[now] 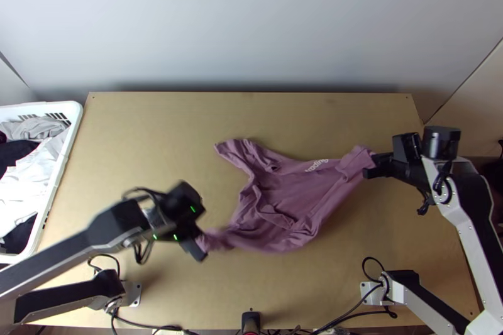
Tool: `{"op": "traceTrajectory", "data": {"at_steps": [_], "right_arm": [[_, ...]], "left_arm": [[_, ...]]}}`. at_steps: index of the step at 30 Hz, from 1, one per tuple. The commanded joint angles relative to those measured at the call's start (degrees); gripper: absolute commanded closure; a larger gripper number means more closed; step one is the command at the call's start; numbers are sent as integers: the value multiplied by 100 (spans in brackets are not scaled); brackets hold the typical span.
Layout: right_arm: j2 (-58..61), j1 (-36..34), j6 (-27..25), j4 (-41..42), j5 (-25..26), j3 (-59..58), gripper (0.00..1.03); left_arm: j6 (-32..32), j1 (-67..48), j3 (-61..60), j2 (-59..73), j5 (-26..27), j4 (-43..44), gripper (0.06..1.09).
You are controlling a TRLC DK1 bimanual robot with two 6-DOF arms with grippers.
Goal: Fold the t-shirt
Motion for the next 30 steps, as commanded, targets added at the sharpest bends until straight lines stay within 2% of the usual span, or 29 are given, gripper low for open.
{"op": "traceTrajectory", "data": {"at_steps": [1, 11, 18, 23, 30], "right_arm": [[-66, -66, 65, 5, -15, 649, 100], [110, -153, 127, 23, 231, 2442, 100], [259, -241, 162, 216, 398, 3584, 100], [365, -233, 171, 313, 459, 4261, 100], [295, -92, 162, 419, 477, 4366, 100]], "left_arm": [[348, 1296, 1234, -76, -177, -314, 105], [374, 3511, 3809, 267, -318, -15, 105], [207, 4408, 5786, 706, -344, 64, 105], [207, 4478, 6683, 856, -757, 187, 105], [277, 4487, 6771, 654, -1522, 890, 105]]}}
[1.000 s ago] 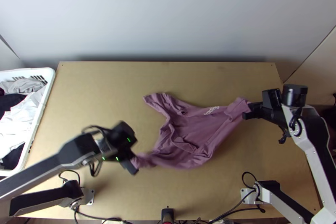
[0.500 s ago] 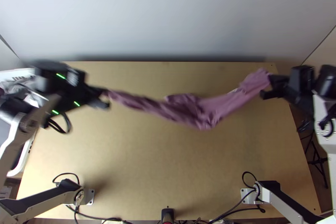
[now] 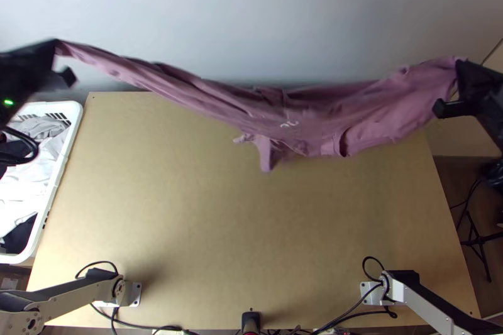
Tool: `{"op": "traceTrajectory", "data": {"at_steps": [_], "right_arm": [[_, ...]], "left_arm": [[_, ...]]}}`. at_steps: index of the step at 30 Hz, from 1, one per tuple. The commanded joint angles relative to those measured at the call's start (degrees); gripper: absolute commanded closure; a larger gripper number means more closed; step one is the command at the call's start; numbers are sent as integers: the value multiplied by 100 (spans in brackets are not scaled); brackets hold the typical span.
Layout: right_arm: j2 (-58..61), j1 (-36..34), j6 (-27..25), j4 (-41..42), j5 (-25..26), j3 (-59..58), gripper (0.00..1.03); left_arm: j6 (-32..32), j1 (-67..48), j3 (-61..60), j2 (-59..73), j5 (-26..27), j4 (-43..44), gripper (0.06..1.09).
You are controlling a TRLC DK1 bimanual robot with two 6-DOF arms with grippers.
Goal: Fold the t-shirt
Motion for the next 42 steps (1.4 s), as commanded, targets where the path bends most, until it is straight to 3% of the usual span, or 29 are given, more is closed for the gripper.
{"op": "traceTrajectory", "data": {"at_steps": [1, 7, 12, 23, 31, 32, 35, 38, 42], "right_arm": [[-3, 184, 9, 40, 42, 251, 100], [129, 597, 185, 67, 42, -356, 100], [736, 861, 387, 453, 33, -804, 100], [3522, 1159, 457, 1622, -222, -1103, 100], [4981, 1467, 466, 1807, -222, -813, 100], [5060, 1476, 492, 1807, -222, -804, 98], [5060, 1537, 615, 1780, -222, -874, 47], [4761, 1599, 651, 1710, -222, -1050, 4], [4163, 1660, 598, 1473, -230, -1191, 3]], "left_arm": [[41, 137, 403, -98, -553, 396, 105], [-55, 32, -291, -397, -527, -61, 105], [-55, -381, -1908, -1056, -325, -79, 105], [-55, -1190, -5239, -2348, -114, 27, 105], [147, -1058, -5889, -2656, -96, 132, 105], [217, -1014, -5916, -2656, -96, 141, 105], [314, -918, -5986, -2656, -88, 167, 105], [331, -918, -6092, -2656, -61, 299, 105], [314, -935, -6259, -2647, -17, 528, 105]]}}
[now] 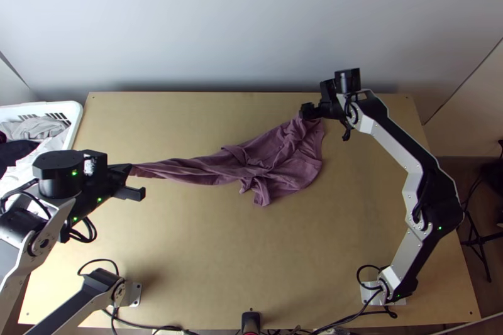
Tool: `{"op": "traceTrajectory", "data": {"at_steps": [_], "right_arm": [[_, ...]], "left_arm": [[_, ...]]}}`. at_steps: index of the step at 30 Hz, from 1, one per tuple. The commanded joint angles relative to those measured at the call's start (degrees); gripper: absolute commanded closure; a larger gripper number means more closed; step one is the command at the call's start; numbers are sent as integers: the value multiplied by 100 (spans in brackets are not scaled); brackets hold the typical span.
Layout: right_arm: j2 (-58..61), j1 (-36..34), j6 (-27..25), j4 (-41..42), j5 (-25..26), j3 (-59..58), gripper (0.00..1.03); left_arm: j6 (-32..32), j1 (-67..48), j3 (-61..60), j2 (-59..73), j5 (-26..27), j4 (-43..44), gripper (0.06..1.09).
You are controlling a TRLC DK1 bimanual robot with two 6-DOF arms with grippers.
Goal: Fold the t-shirt
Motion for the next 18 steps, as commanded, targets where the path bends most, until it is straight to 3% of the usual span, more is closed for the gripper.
{"op": "traceTrajectory", "data": {"at_steps": [1, 7, 12, 18], "right_arm": [[-607, 144, 12, -368, -32, -181, 3], [-1732, 618, -14, -904, -454, -946, 3], [-2505, 1576, -93, -966, -454, -2115, 5], [-2637, 2578, -58, -940, -454, -2941, 7]], "left_arm": [[49, 18, -342, -18, 75, 327, 105], [14, 44, -527, 88, 75, 679, 105], [-100, 158, -808, 184, 75, 1013, 105], [-162, 211, -992, 351, 75, 1223, 105]]}}
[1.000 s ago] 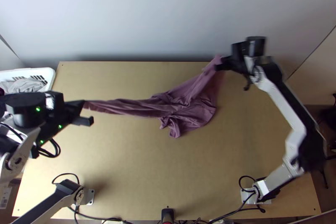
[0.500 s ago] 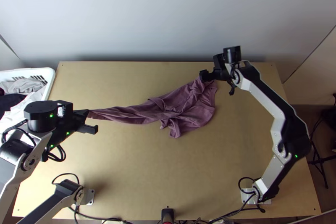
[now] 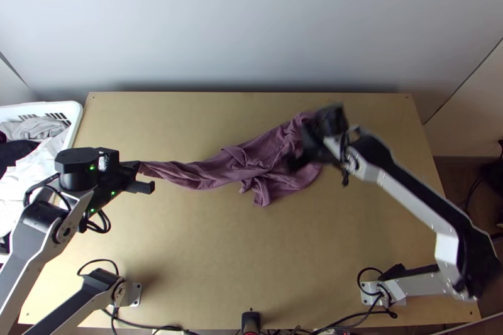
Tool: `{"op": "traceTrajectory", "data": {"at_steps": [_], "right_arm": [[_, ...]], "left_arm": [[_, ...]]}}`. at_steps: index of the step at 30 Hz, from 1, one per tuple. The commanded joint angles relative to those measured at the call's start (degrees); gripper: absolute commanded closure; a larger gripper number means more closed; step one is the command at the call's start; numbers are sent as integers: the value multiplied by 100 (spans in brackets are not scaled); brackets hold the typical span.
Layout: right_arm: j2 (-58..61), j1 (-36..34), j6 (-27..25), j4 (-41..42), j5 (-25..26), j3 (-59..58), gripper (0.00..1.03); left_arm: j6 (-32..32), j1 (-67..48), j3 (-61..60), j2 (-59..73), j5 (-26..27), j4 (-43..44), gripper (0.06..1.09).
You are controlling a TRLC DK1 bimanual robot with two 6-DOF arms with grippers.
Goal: Fold the t-shirt
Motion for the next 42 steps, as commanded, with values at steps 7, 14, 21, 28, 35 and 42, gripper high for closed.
{"op": "traceTrajectory", "data": {"at_steps": [7, 14, 21, 28, 35, 42], "right_arm": [[315, 1455, -280, 146, -40, -1246, 7], [860, 1420, -201, 805, -40, -1290, 16], [1150, 1402, -219, 1016, -5, -1220, 36], [1071, 1227, -342, 1148, 311, -1123, 100], [254, 699, -333, 831, 311, -965, 100], [-651, -57, -351, -180, 311, -183, 100]], "left_arm": [[-100, 80, -210, 205, -8, 279, 105], [-92, 115, -201, 249, -17, 235, 105], [-197, 142, -113, 425, -8, 271, 105], [-197, 221, 159, 574, -17, 271, 105], [-188, 467, 458, 645, -8, 262, 105], [-188, 1021, 1029, 697, 123, 235, 105]]}}
